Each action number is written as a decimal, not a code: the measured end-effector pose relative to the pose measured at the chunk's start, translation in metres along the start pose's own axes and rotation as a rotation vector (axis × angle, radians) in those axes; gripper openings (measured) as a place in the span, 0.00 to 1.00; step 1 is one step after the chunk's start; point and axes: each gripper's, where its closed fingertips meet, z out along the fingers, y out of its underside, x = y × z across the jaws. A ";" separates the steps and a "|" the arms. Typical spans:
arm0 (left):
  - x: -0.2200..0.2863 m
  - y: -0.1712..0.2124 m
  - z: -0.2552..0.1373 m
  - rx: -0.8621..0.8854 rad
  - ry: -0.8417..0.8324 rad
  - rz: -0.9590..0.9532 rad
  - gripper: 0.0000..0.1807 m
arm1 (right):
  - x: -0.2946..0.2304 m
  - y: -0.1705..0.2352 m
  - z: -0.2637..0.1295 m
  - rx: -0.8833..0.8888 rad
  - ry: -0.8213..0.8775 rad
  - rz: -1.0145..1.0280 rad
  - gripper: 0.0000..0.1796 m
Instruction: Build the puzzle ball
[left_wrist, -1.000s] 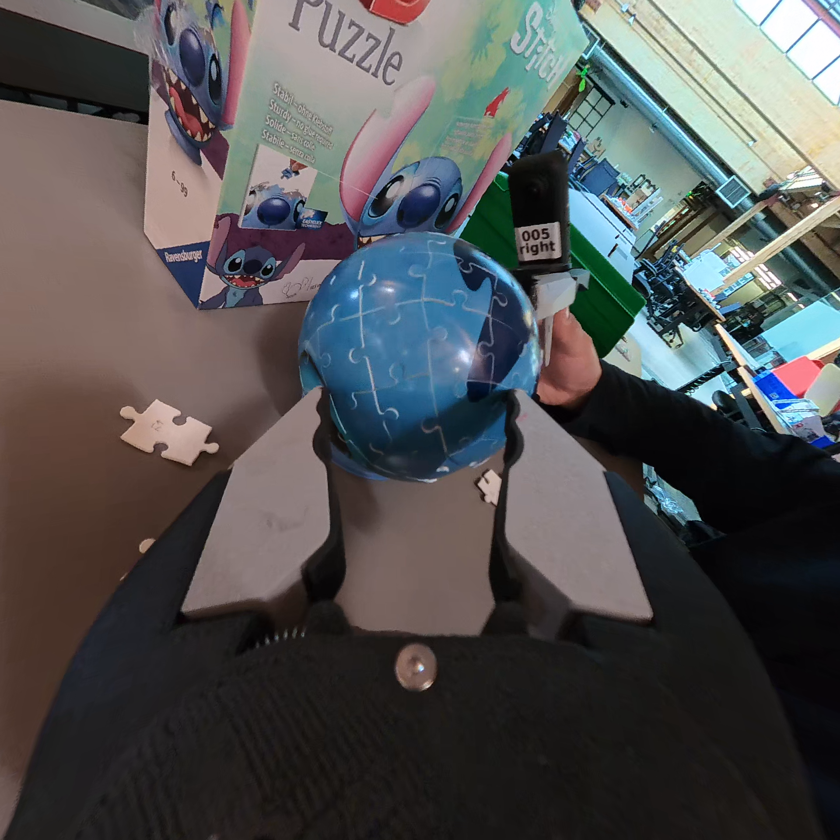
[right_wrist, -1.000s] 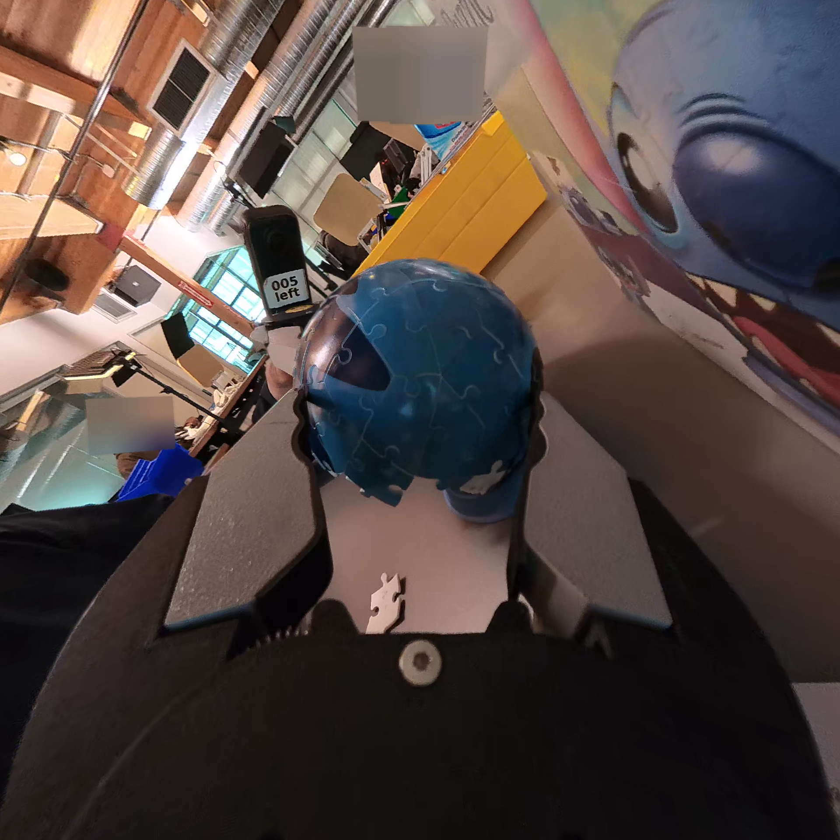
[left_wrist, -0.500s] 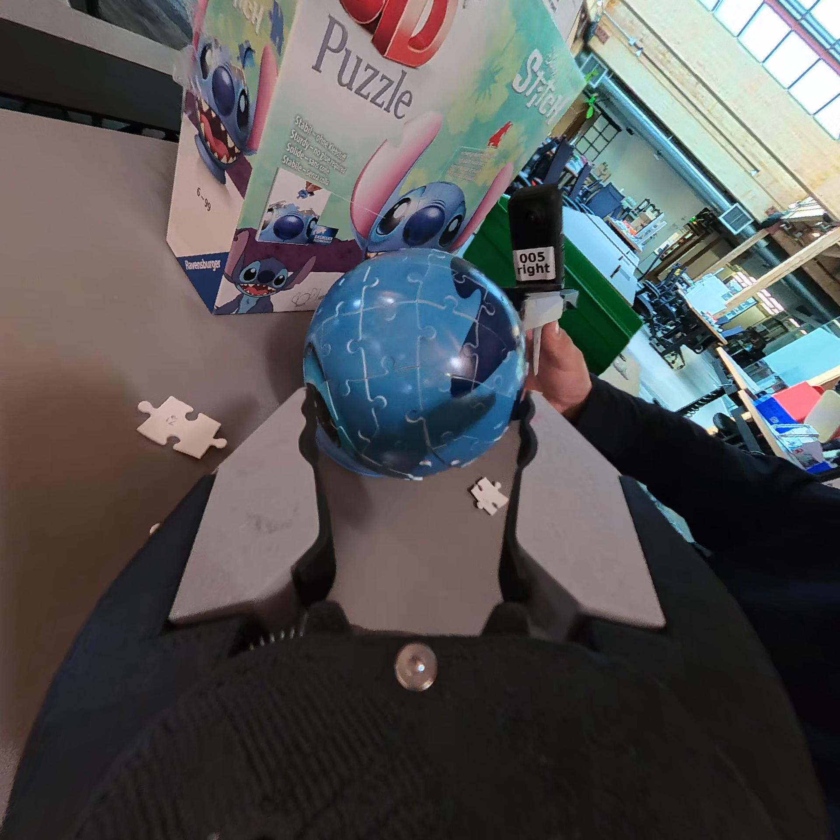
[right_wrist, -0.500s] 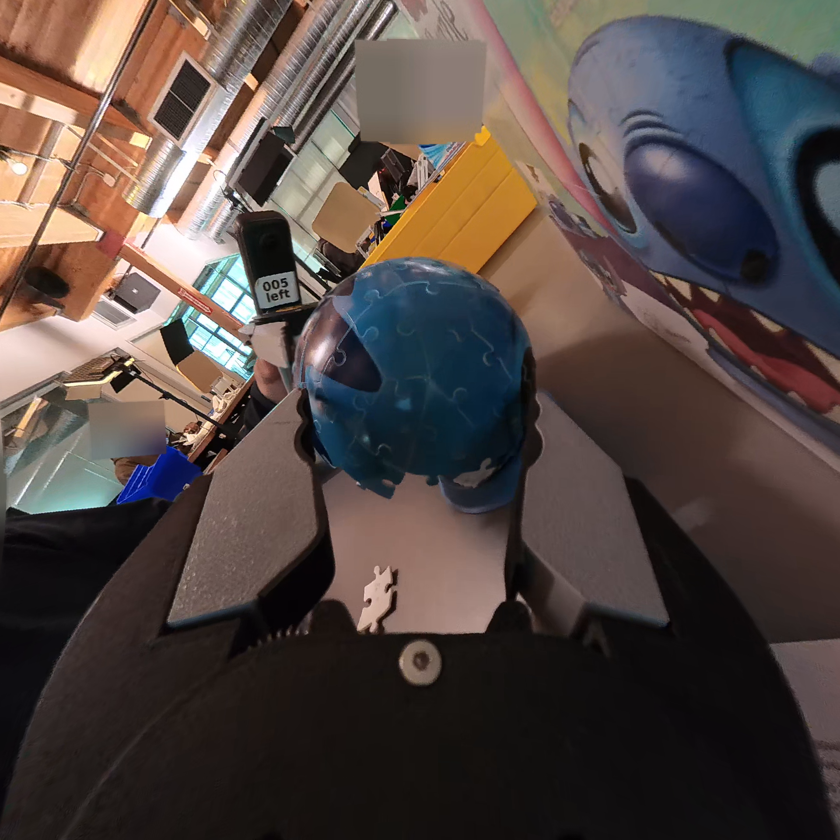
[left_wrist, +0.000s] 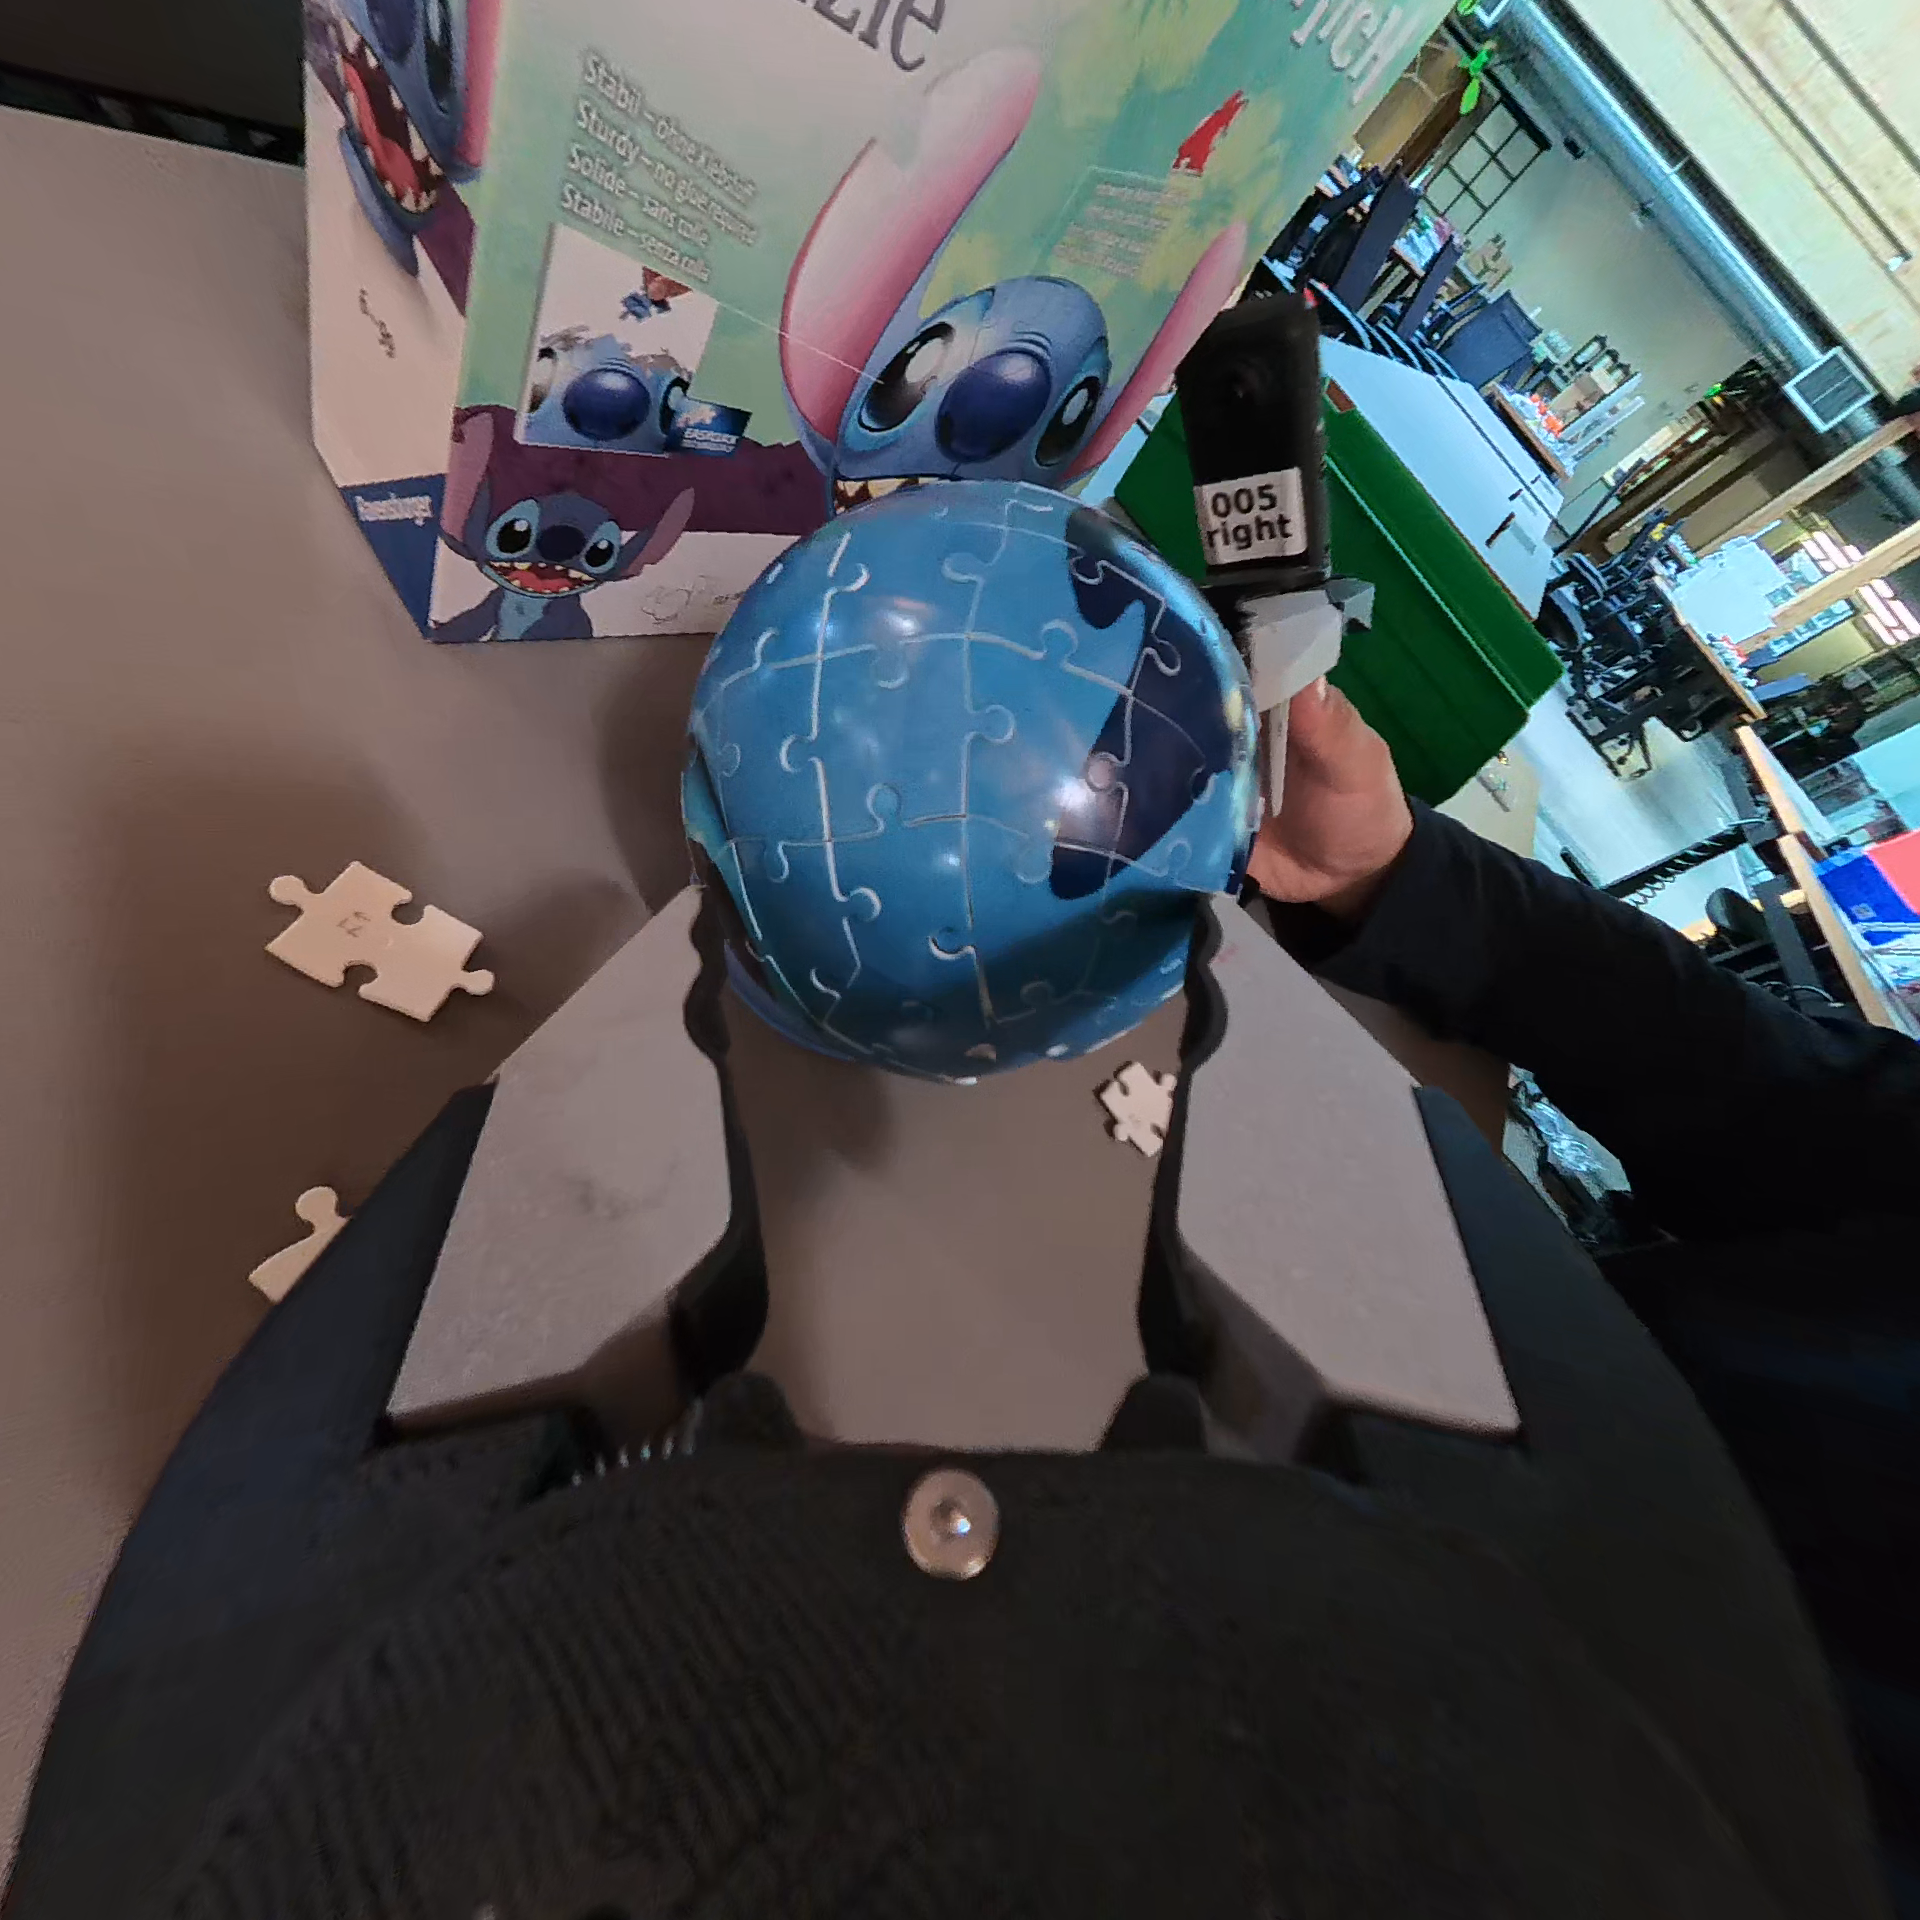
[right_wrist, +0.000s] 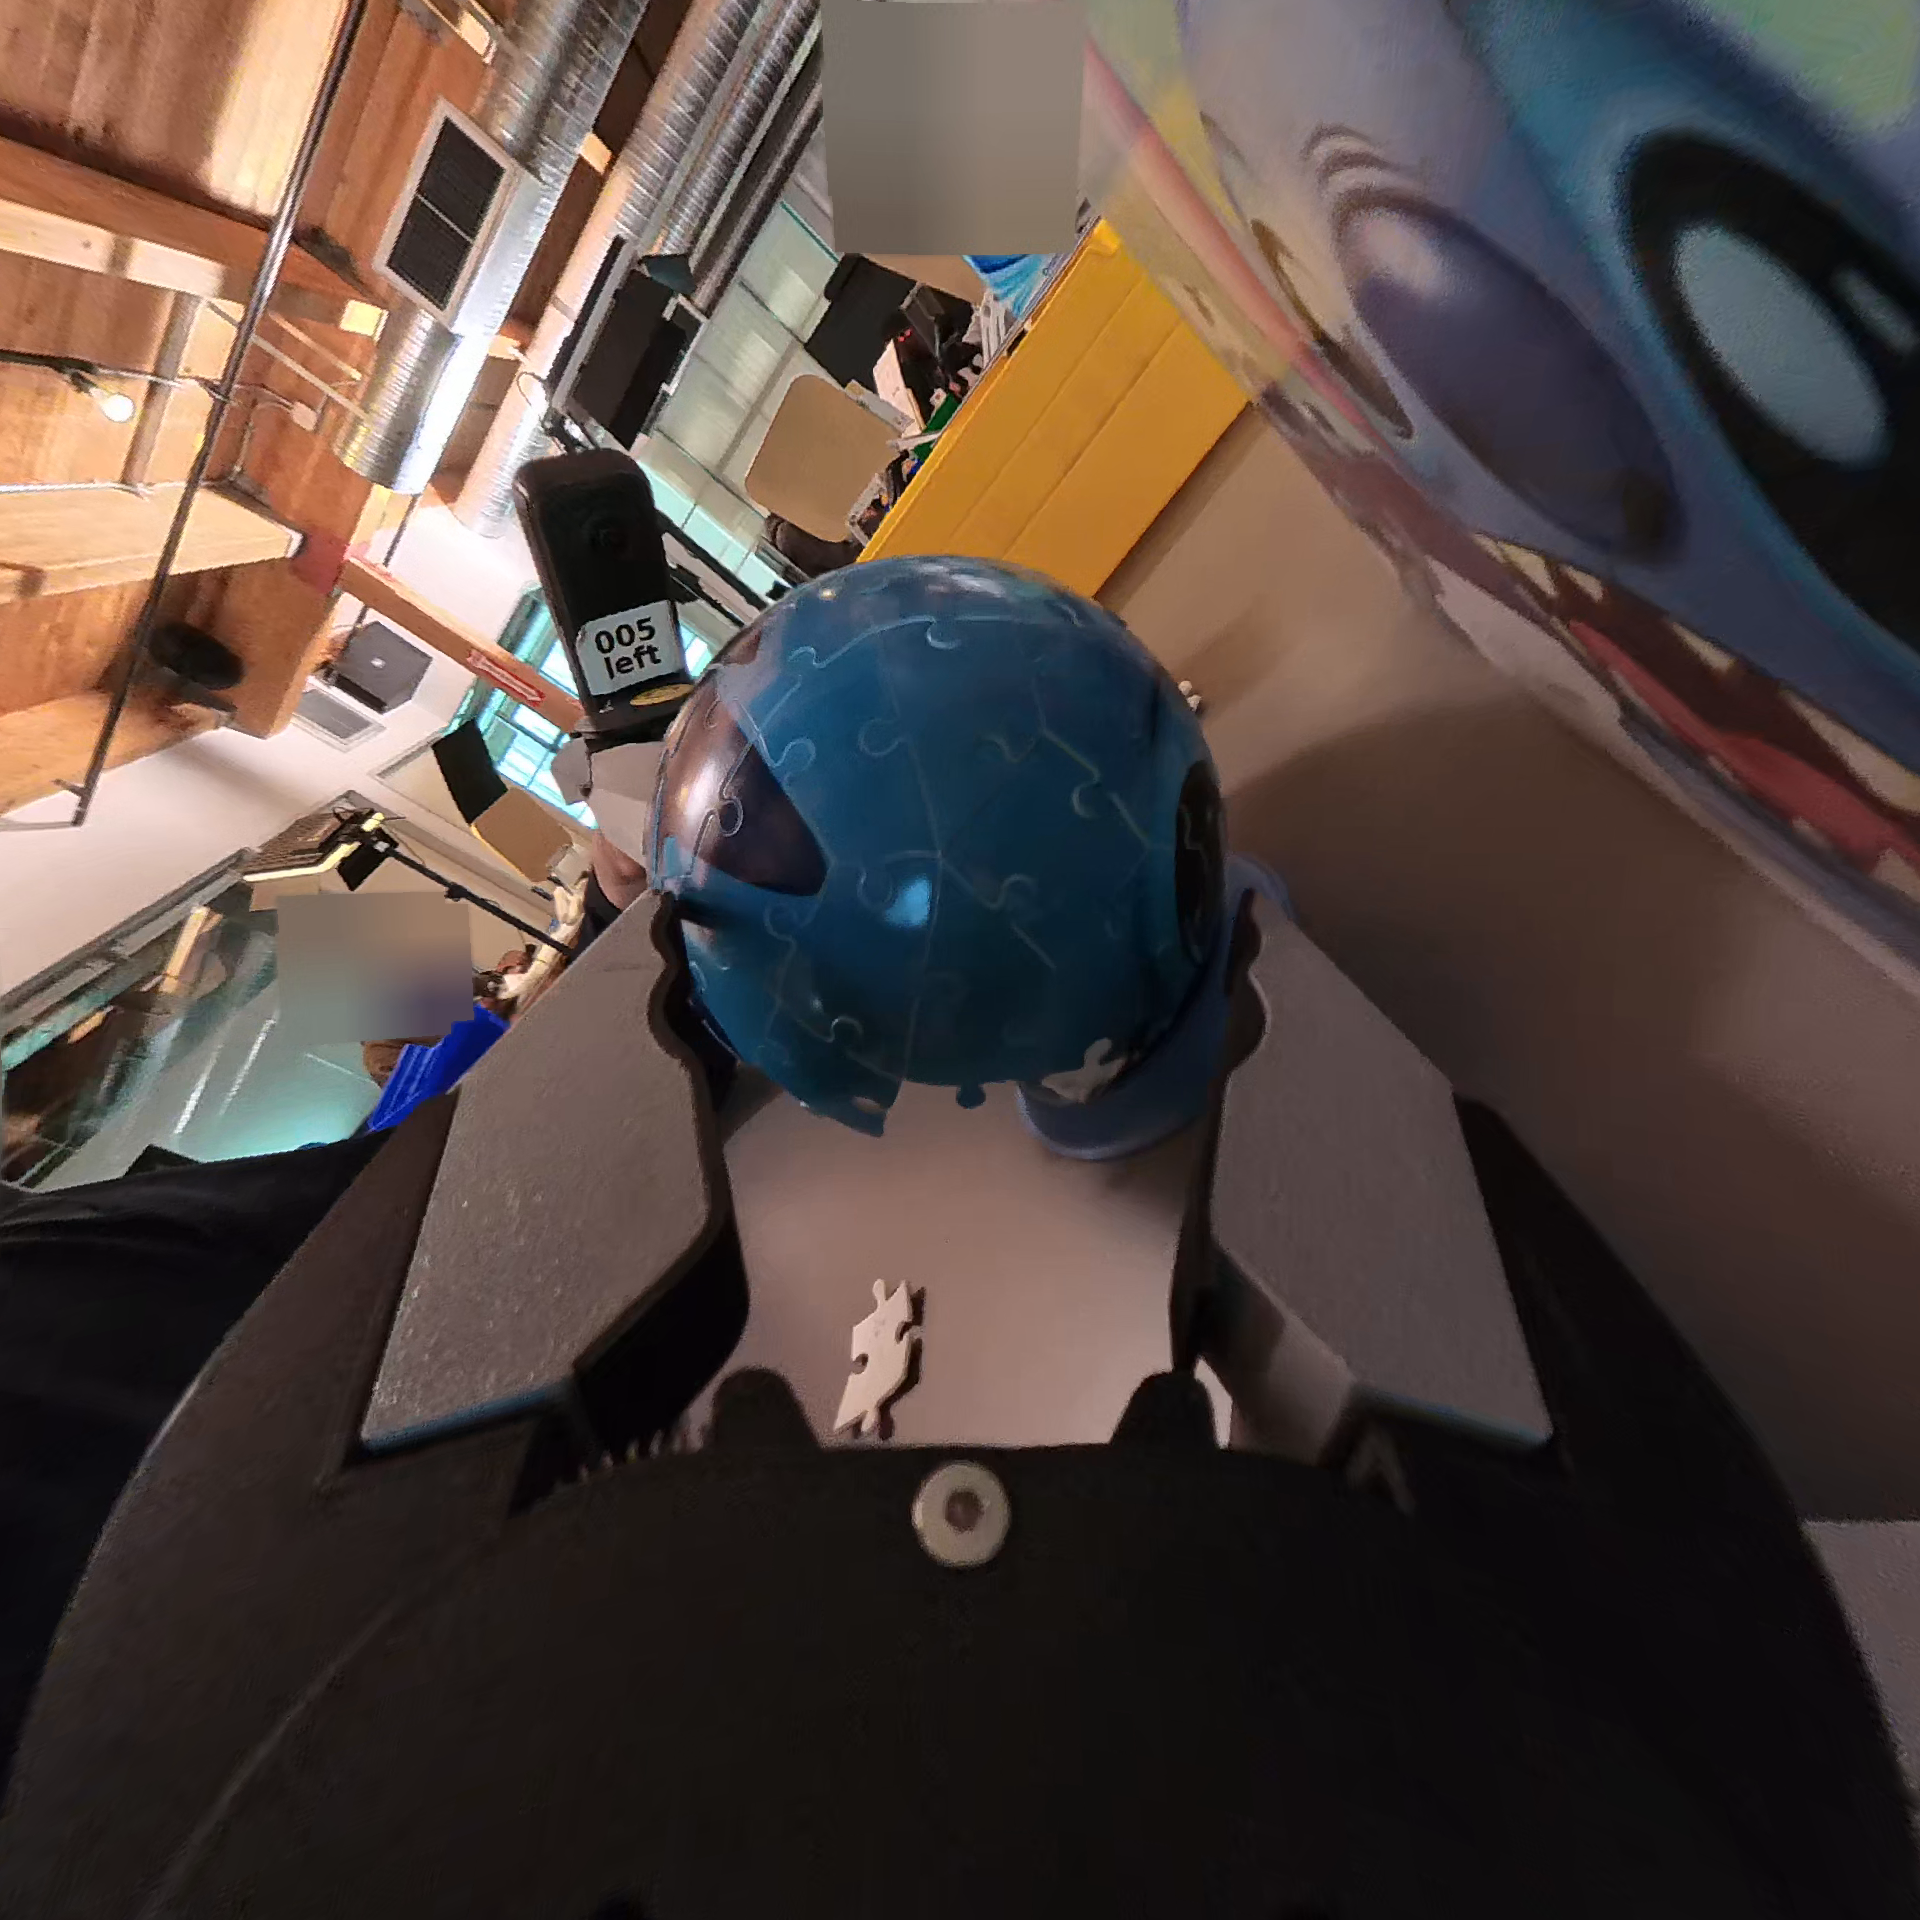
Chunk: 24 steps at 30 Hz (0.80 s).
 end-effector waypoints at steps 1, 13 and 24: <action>0.002 0.000 0.000 0.000 0.012 -0.002 0.48 | -0.001 0.000 0.000 0.001 -0.006 0.008 0.56; -0.006 0.000 0.002 0.010 0.010 -0.039 0.57 | -0.004 0.003 0.005 -0.023 -0.010 -0.027 0.57; -0.002 0.002 0.009 -0.020 0.047 -0.036 0.58 | -0.003 0.005 0.009 -0.037 -0.036 0.012 0.58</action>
